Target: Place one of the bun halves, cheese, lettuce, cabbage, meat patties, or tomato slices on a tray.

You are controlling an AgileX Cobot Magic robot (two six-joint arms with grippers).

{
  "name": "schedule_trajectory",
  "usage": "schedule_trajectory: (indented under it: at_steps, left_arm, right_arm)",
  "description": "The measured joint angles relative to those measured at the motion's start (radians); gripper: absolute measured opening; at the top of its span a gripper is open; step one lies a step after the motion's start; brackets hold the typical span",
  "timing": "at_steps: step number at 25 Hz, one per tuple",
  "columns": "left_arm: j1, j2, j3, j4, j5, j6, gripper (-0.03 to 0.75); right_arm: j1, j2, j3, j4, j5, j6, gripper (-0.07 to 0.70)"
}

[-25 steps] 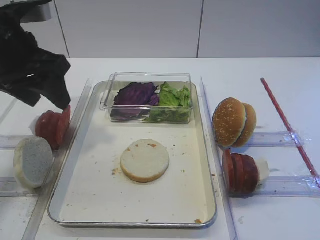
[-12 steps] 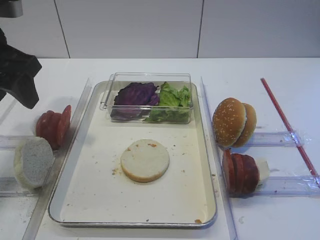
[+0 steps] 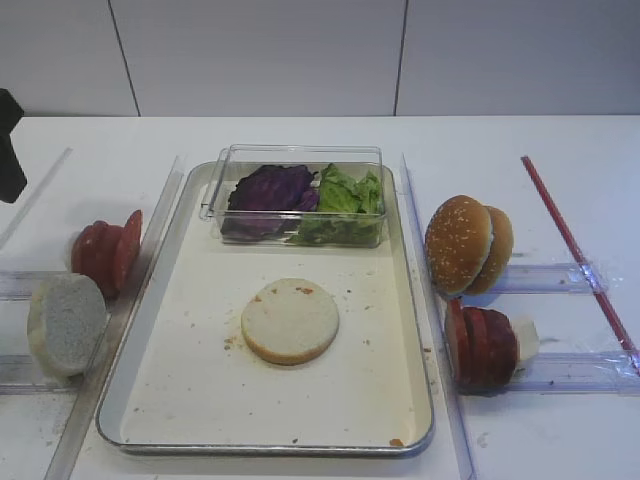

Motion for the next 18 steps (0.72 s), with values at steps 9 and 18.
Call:
schedule_trajectory:
  at_steps: [9, 18]
  left_arm:
    - [0.011, -0.137, 0.065, -0.004, -0.01, 0.002, 0.437]
    - [0.011, -0.292, 0.19, -0.008, -0.072, 0.002, 0.437]
  right_arm:
    - [0.0, 0.0, 0.0, 0.0, 0.0, 0.0, 0.454]
    - [0.0, 0.0, 0.0, 0.0, 0.0, 0.0, 0.454]
